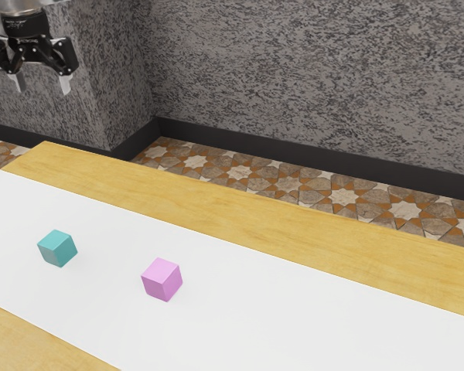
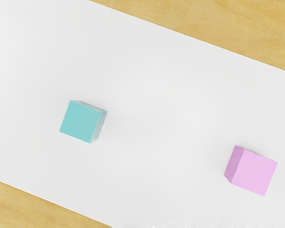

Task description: Pick up the blue block with one arm, and put the blue block on the pink block with one arm

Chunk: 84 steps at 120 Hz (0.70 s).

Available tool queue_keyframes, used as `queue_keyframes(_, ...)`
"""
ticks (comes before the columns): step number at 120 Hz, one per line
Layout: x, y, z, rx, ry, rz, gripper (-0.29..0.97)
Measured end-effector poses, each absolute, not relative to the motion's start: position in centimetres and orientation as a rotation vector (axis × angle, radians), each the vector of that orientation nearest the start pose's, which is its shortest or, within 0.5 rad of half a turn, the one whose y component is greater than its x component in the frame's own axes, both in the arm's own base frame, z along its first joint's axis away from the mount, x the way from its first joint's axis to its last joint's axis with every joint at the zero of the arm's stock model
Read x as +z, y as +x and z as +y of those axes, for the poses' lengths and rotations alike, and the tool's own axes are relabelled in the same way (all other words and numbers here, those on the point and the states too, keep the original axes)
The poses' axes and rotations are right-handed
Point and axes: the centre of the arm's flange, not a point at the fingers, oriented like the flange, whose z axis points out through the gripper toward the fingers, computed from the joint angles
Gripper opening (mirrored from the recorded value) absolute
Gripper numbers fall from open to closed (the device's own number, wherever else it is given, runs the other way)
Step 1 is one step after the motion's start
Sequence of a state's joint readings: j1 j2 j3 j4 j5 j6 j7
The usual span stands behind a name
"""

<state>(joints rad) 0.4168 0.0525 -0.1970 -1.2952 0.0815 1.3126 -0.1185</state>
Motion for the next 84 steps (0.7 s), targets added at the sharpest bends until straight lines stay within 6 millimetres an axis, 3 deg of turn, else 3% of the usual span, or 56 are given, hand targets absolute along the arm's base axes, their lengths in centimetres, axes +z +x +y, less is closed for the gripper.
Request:
queue_keyframes(16,70.4,52.1,13.3,0.054,-3.02,-0.569,0.68)
queue_keyframes(23,78.2,48.9,13.2,-0.182,-2.972,-0.607,0.68)
queue_keyframes(28,83.4,45.4,12.6,-0.33,-2.926,-0.642,0.68)
queue_keyframes(33,86.3,42.9,11.5,-0.408,-2.894,-0.652,0.68)
queue_keyframes(38,87.4,42.4,7.8,-0.443,-2.909,-0.556,0.68)
queue_keyframes(45,87.8,42.5,1.5,-0.456,-2.953,-0.359,0.68)
queue_keyframes(51,87.7,42.4,-0.7,-0.448,-2.969,-0.288,0.68)
queue_keyframes(69,87.1,42.5,0.1,-0.402,-2.966,-0.325,0.68)
queue_keyframes(79,84.7,43.8,1.5,-0.303,-2.965,-0.364,0.68)
queue_keyframes(84,82.4,44.4,2.3,-0.223,-2.957,-0.392,0.68)
